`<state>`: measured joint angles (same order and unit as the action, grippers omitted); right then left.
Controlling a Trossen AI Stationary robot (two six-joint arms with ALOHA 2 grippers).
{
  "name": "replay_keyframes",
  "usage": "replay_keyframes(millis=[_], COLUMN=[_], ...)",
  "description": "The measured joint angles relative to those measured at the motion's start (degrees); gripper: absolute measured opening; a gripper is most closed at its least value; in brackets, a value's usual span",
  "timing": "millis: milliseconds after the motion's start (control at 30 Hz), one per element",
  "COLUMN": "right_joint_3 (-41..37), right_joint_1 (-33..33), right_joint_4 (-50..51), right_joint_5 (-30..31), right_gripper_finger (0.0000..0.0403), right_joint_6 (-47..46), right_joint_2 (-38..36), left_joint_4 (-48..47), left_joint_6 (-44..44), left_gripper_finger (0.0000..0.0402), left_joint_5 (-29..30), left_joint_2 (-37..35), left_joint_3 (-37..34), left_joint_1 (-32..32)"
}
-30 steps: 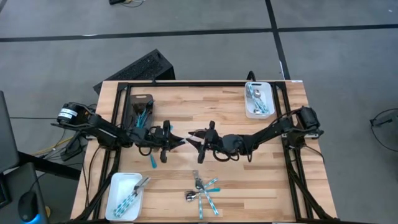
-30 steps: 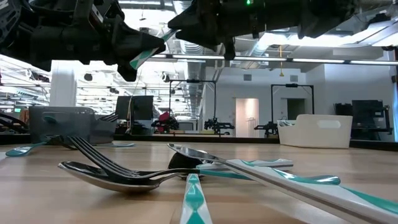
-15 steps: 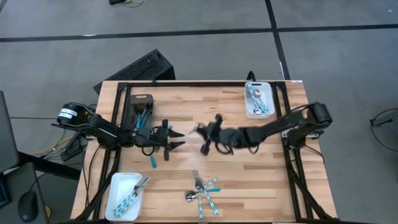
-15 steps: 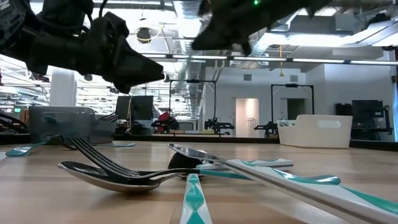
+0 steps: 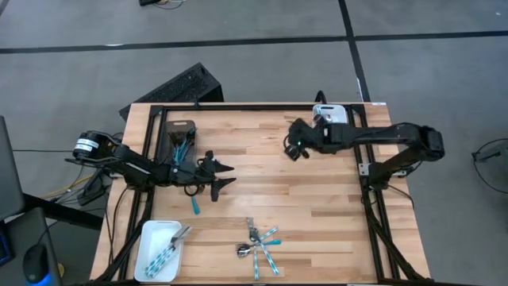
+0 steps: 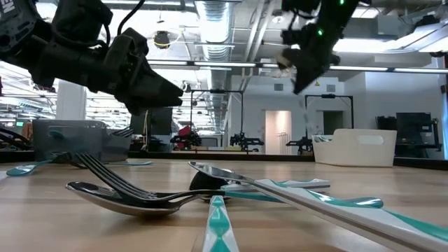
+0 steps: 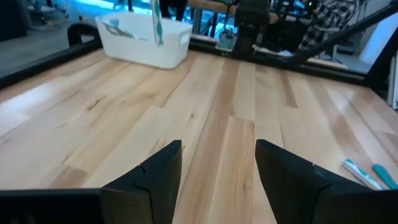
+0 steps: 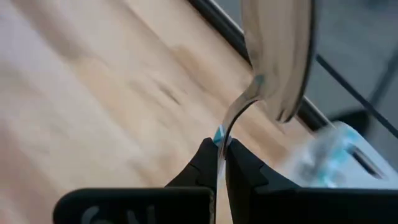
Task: Sort silverware by color (type)
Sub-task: Put the blue patterned spoon into the top right white bin
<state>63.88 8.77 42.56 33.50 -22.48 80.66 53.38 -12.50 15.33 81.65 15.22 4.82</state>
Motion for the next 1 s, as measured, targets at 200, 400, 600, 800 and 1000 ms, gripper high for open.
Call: replay_keyframes(millis=[200,400,600,800,1000], right_joint_3=[0.0,0.0,-0.1,-4.9,-10.1], right_joint_1=[6.5,12.1,17.4,20.2,21.0], right_joint_4=[11.4,17.6,20.5,18.8,15.6], right_joint_5=[5.7,5.2,4.8,3.9,3.1], right_gripper_finger=[0.0033,0.0033,0.0033,0.0067,0.0123], right_joint_6=[-1.6,-1.6,-0.9,-1.4,-1.5], right_joint_2=[0.5,1.2,1.2,1.2,1.2], left_joint_4=[-1.9,-3.1,-6.6,-8.8,-9.8], left_joint_6=[-0.8,-2.3,-4.8,-5.3,-5.3], left_gripper_finger=[0.0191,0.0192,0.0192,0.0192,0.0192], left_joint_5=[0.0,-0.1,-1.5,1.0,1.9], left_joint_2=[0.0,0.0,0.0,0.0,-0.5], left_joint_3=[0.0,0.0,0.0,0.0,0.0], left_joint_1=[0.0,0.0,0.0,0.0,0.0])
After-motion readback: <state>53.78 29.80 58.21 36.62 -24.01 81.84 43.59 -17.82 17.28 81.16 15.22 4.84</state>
